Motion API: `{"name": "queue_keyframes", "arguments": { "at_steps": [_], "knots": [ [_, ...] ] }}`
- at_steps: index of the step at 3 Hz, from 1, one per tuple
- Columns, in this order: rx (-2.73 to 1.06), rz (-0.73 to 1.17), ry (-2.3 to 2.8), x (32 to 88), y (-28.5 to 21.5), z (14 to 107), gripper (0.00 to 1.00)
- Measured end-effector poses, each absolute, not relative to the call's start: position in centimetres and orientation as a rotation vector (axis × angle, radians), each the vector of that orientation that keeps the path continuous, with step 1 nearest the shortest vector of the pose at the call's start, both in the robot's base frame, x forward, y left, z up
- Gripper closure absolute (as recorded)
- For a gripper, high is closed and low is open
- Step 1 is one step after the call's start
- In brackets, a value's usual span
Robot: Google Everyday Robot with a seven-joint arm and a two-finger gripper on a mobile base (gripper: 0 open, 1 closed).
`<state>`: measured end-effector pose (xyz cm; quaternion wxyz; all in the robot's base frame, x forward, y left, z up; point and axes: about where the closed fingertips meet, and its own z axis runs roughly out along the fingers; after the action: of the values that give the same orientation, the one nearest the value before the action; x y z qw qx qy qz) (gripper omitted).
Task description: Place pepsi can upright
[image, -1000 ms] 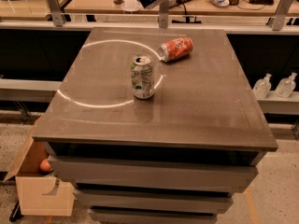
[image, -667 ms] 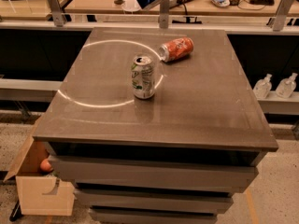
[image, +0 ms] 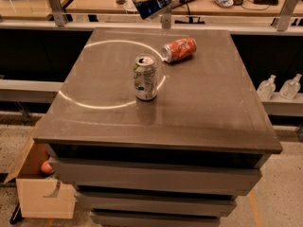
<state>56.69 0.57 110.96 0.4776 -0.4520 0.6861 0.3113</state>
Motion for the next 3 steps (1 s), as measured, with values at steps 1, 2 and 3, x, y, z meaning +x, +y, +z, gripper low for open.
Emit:
{"name": "queue_keyframes", "arguments": {
  "at_steps": [1, 2, 3],
  "knots": [
    [-1.12, 0.873, 1.62, 51.3, 0.6, 110.5, 1.0],
    [-1.136, 0.999, 1.541, 45.7, 1.8, 108.9, 1.0],
    [-1.115, 1.056, 1.523, 43.4, 2.9, 105.7, 1.0]
  ]
}}
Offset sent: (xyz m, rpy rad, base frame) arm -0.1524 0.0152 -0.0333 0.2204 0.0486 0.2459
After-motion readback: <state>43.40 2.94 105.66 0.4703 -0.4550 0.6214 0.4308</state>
